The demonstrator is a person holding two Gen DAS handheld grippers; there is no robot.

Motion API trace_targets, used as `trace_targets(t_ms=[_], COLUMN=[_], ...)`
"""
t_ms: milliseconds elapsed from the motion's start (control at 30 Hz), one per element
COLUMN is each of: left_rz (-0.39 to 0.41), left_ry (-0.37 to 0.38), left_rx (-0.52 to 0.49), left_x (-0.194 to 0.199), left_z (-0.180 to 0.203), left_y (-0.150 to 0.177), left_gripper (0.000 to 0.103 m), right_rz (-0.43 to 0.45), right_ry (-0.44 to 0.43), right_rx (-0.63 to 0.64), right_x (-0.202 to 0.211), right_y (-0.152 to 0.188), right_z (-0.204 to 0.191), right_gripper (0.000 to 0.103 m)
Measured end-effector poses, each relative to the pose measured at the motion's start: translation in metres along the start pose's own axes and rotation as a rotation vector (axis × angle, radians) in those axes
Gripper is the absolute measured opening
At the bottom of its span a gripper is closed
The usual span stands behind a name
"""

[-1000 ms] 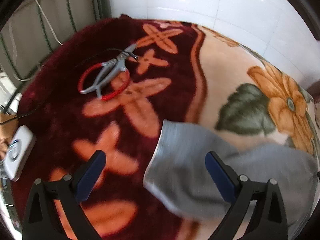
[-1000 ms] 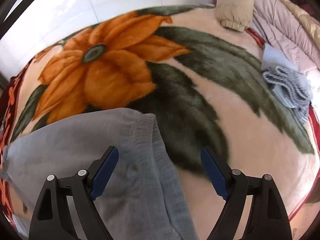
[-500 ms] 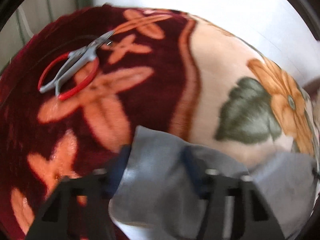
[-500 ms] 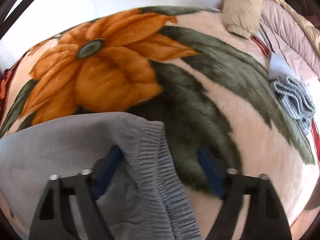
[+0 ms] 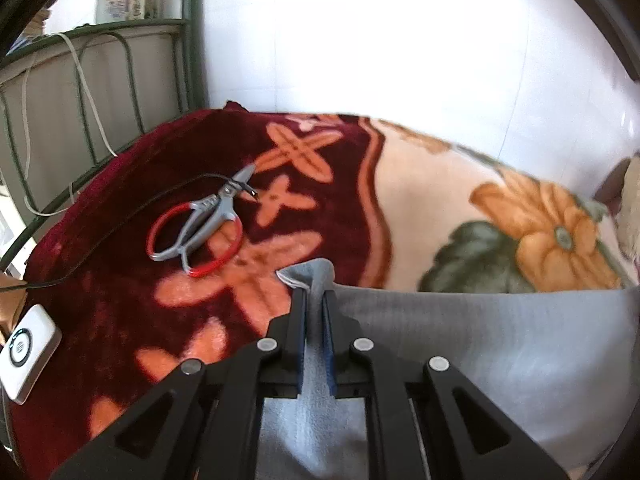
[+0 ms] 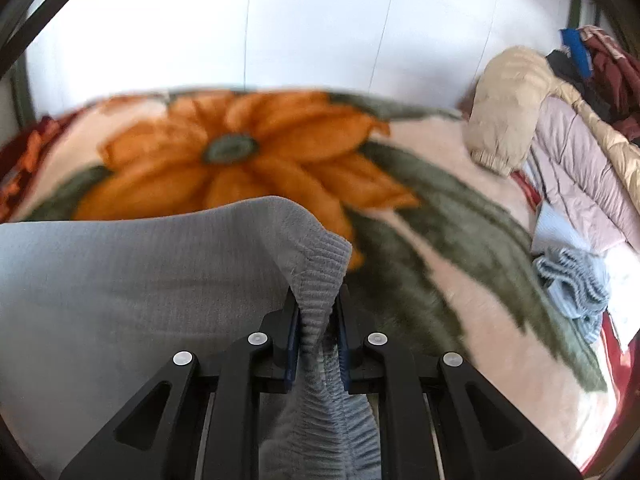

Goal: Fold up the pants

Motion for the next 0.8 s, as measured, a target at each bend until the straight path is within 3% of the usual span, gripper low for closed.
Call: trace_targets(t_ms=[67, 167, 200, 267, 300, 333, 500, 800], left_rz=[-0.038, -0.083, -0.095, -0.134, -0.143, -0.142, -0.150, -0.181], left_ry=[-0.043, -0.121, -0.158, -0.213, -0.203, -0.192, -0.151, 0.025], left_rx=[-0.026, -0.045, -0.042, -0.003, 0.042, 0.063, 0.097, 0.054], left_x=[-0.021, -0.047, -0.053, -0.063, -0.063, -0.061, -0.035, 0.018], left_z=[0.000, -0.010, -0.017, -0.037, -0.047, -0.052, -0.072, -0.021], left_y=[0.007, 0.019, 0.022, 0.028, 0.028, 0.026, 0.023, 0.053], left_gripper=[0.010, 0.017, 0.017, 0.038, 0.050, 0.052, 0.053, 0.069], right_rz=[-0.062, -0.051, -0.057, -0.062, -0.061, -0.056, -0.035, -0.038], right_ry=[0.037, 0.070, 0.079, 0.086, 0.071, 0.046, -0.014, -0.092], right_rx=[0.043, 0.050, 0.049, 0.034, 0.018, -0.008, -0.102, -0.053], right_x=[-0.020, -0.024, -0.025, -0.022, -0.020, -0.016, 0.014, 0.072], right_y=[0.012, 0.019, 0.020, 0.020, 0.019, 0.018, 0.014, 0.040], right_z=[-0.006, -0.004, -0.002, 0.006, 0.010, 0.014, 0.028, 0.008], right_gripper=[0.017, 0.022, 0.030, 0.041, 0.043, 0.043, 0.045, 0.045])
Point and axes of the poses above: each gripper's, at about its wrist camera, not at the fingertips, and x roughly against the way its jaws point, z to its right, y to its underside, the point moved 9 cm from there along -x, roughly the way its jaws point, and after that the axes turned 7 degrees about x, right-handed, at the moved point
